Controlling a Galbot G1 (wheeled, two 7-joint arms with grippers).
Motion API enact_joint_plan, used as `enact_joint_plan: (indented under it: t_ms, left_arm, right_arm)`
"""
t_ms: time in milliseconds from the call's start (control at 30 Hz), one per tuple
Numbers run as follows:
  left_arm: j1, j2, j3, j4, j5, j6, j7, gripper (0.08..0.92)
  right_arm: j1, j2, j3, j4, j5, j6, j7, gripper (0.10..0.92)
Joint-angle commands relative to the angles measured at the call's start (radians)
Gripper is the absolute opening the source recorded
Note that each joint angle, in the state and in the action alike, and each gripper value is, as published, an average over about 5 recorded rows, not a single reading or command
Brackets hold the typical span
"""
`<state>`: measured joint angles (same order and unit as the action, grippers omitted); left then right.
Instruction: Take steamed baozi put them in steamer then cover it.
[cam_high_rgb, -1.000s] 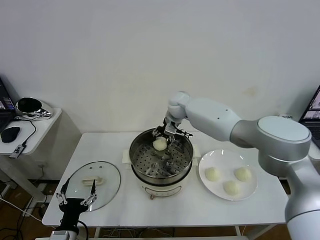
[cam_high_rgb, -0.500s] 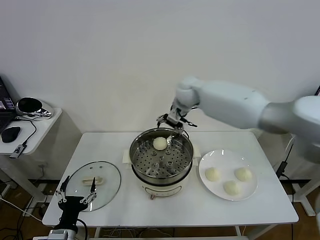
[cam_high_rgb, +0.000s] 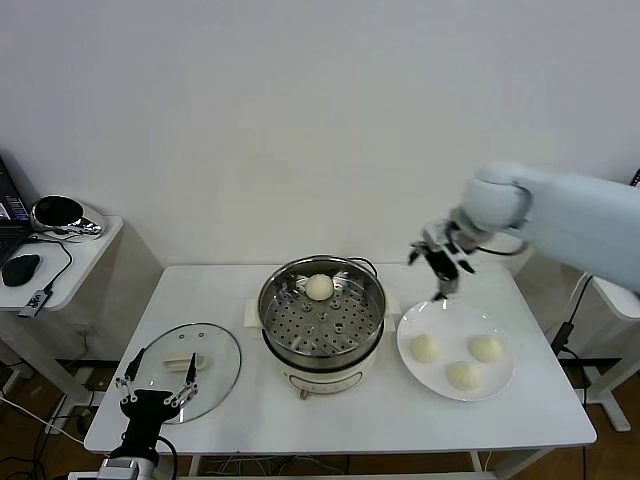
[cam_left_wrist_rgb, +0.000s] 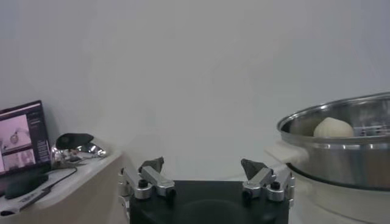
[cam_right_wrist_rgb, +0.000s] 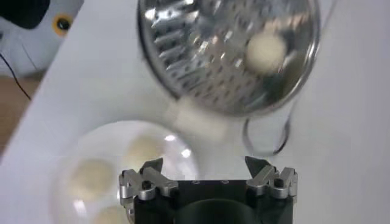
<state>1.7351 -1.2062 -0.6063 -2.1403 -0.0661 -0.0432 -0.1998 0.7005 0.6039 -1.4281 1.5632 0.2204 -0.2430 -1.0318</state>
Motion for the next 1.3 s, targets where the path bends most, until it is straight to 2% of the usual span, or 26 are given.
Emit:
enact_joint_plan:
  t_ms: [33, 433, 833, 1300]
  left_arm:
    - [0.0, 0.002, 0.001, -0.001, 0.001, 0.001, 0.001, 0.823]
    - [0.006, -0.018, -0.018, 0.001, 0.012, 0.01, 0.001, 0.823]
    - [0.016, -0.028, -0.032, 0.006, 0.018, 0.012, 0.001, 0.823]
    - [0.011, -0.026, -0.033, 0.016, 0.022, 0.011, 0.0, 0.823]
  right_arm:
    - [-0.256, -0.172, 0.137, 0.028, -0.106, -0.065, 0.021, 0.823]
    - [-0.605, 0.025, 0.414, -0.203, -0.223, -0.023, 0.063, 0.823]
    - [-0.691, 0.185, 0.473, -0.347, -0.24, 0.009, 0.076, 0.823]
    - [-0.707, 0.254, 0.499, -0.43, -0.281, 0.012, 0.086, 0.82]
